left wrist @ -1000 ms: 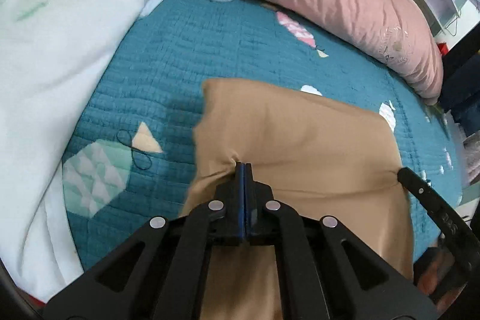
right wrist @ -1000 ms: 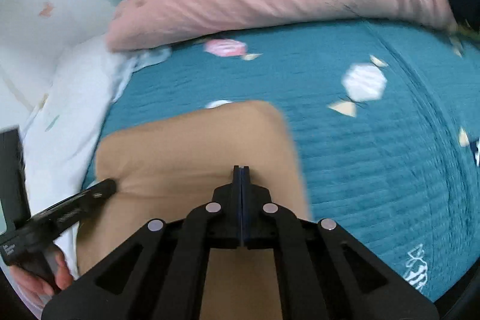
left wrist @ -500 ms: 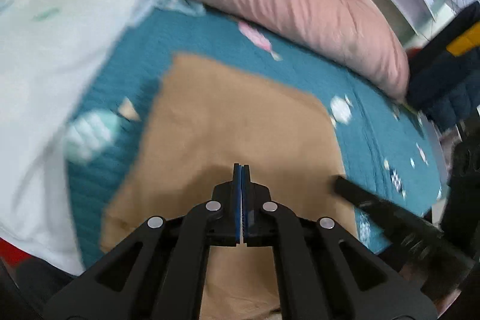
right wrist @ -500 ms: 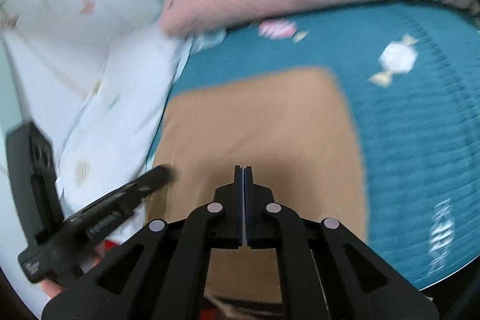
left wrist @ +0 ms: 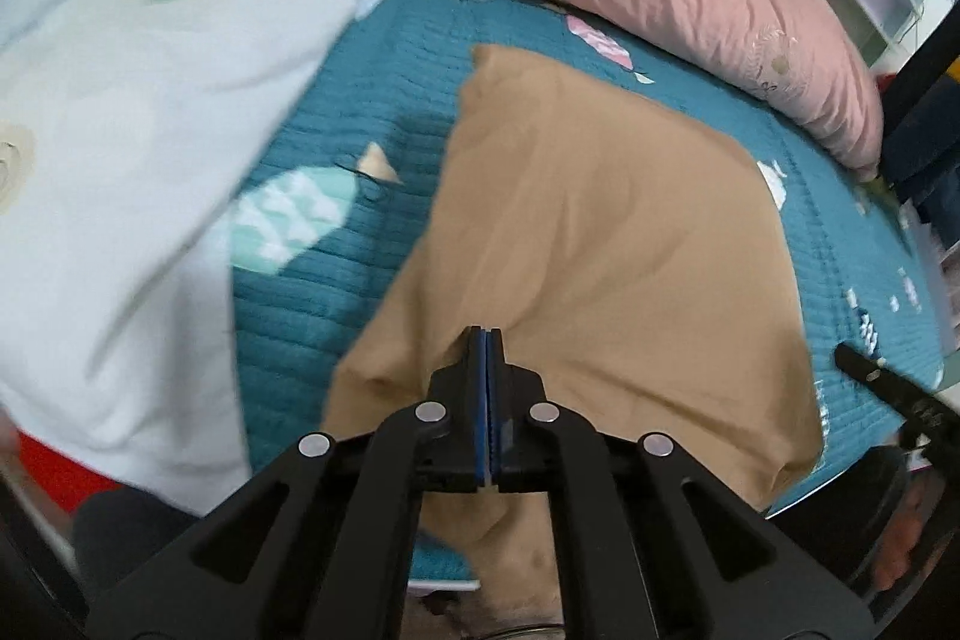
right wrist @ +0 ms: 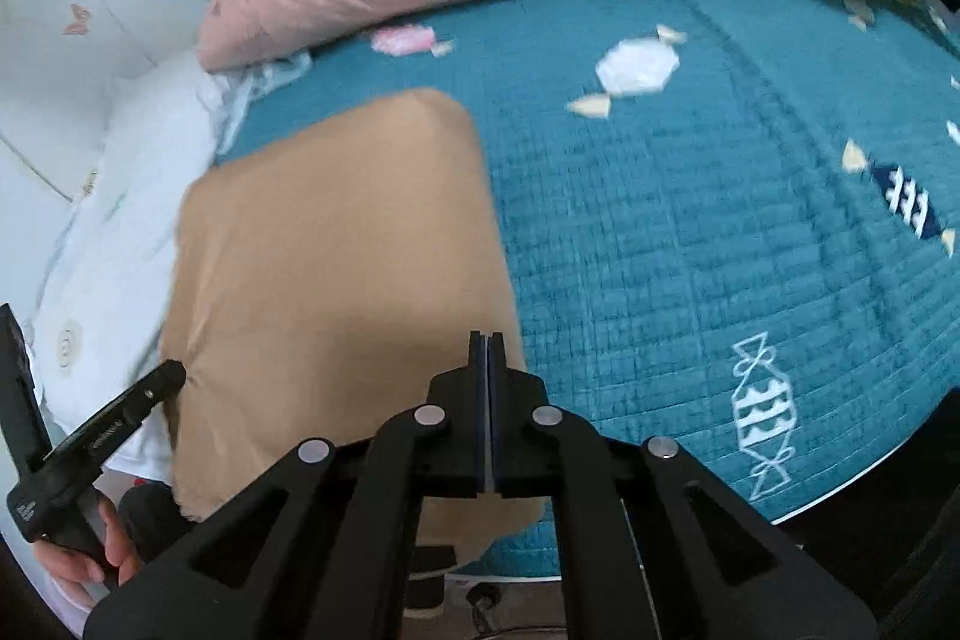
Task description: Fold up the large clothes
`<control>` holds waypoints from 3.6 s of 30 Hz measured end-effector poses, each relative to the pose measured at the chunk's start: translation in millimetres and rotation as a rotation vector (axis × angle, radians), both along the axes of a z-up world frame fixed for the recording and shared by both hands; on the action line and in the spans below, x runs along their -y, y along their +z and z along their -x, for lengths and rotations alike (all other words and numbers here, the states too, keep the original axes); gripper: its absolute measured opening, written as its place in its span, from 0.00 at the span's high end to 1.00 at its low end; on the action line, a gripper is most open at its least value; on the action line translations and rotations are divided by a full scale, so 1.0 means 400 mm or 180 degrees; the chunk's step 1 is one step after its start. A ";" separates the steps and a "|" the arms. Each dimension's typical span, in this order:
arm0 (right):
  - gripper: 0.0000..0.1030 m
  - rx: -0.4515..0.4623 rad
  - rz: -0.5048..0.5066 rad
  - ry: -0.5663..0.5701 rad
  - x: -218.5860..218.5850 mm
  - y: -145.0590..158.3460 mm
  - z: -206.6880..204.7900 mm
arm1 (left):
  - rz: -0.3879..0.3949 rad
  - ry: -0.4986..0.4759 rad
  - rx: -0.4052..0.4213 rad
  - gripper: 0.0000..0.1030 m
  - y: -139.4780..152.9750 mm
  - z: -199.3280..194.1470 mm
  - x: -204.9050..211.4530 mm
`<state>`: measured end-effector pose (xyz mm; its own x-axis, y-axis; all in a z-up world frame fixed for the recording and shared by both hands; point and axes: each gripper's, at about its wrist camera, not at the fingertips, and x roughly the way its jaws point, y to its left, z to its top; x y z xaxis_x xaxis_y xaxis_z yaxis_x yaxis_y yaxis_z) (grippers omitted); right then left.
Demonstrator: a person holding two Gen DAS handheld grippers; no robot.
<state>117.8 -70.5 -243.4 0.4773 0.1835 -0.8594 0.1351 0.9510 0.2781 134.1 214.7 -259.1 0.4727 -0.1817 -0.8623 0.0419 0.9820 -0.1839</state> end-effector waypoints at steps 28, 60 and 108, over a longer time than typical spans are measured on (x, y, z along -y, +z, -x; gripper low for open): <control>0.98 -0.0726 0.0158 0.0442 -0.062 -0.106 0.069 | 0.0017 -0.0118 -0.0449 0.98 -0.103 0.090 -0.019; 0.09 -0.0343 -0.0723 0.0142 0.083 -0.001 -0.082 | 0.0832 -0.0287 -0.0248 0.14 0.020 -0.139 -0.080; 0.51 -0.0198 -0.1673 0.0694 0.216 0.090 -0.161 | 0.1614 -0.1178 -0.0648 0.55 0.080 -0.173 0.297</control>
